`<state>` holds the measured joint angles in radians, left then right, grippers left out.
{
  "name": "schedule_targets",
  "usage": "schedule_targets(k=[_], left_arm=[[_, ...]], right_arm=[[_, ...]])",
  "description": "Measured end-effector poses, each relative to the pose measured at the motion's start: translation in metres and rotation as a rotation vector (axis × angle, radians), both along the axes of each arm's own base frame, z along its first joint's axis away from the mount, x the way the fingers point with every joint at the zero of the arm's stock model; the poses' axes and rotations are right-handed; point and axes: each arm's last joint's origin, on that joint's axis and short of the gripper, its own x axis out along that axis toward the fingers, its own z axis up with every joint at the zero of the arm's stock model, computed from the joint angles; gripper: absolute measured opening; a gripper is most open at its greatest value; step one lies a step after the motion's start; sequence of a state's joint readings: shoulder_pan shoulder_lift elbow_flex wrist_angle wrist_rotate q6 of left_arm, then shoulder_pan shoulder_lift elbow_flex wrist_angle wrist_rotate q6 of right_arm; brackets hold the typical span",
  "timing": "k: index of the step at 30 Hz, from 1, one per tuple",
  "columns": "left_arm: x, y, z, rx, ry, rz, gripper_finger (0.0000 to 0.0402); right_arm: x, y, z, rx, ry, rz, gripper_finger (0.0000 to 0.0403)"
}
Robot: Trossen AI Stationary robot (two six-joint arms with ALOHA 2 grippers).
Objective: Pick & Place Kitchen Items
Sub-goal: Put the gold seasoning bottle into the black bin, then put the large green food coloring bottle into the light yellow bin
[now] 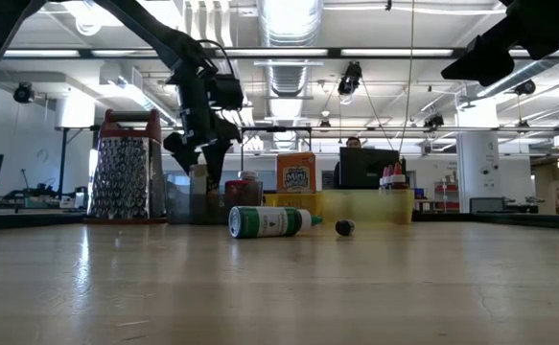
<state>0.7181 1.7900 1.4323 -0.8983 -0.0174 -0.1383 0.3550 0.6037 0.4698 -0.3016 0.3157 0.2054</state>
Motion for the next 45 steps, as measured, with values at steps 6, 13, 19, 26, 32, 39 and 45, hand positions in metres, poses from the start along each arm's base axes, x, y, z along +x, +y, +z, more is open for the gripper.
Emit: schedule_targets(k=[6,13,19,26,32,39,45], left_arm=[[-0.001,0.0,0.015,0.006,0.004,-0.023,0.0357],[-0.003,-0.002,0.052,-0.003,0.021,-0.037,0.0358],[-0.008,-0.011,0.095,-0.007,0.015,-0.024,0.0358],[-0.004,-0.046,0.128,0.061,-0.083,-0.075,0.0358],[0.019,-0.096,0.133,0.096,-0.082,-0.168,0.0358],[0.045,-0.16,0.12,0.074,-0.091,-0.263,0.0358],[0.06,-0.224,0.097,0.103,-0.098,-0.368,0.0356]], right_arm=[[0.0,0.0,0.0,0.0,0.0,0.0,0.0384],[0.0,0.0,0.0,-0.004,-0.001,0.002,0.0384],[0.0,0.0,0.0,0.008,-0.001,-0.003,0.0384],[0.001,0.0,0.0,-0.006,0.001,0.003,0.0384],[0.006,0.001,0.003,-0.021,-0.043,-0.014,0.0384],[0.01,0.002,0.0,-0.049,-0.021,-0.033,0.0384],[0.011,0.002,-0.001,-0.08,-0.016,-0.049,0.0384]])
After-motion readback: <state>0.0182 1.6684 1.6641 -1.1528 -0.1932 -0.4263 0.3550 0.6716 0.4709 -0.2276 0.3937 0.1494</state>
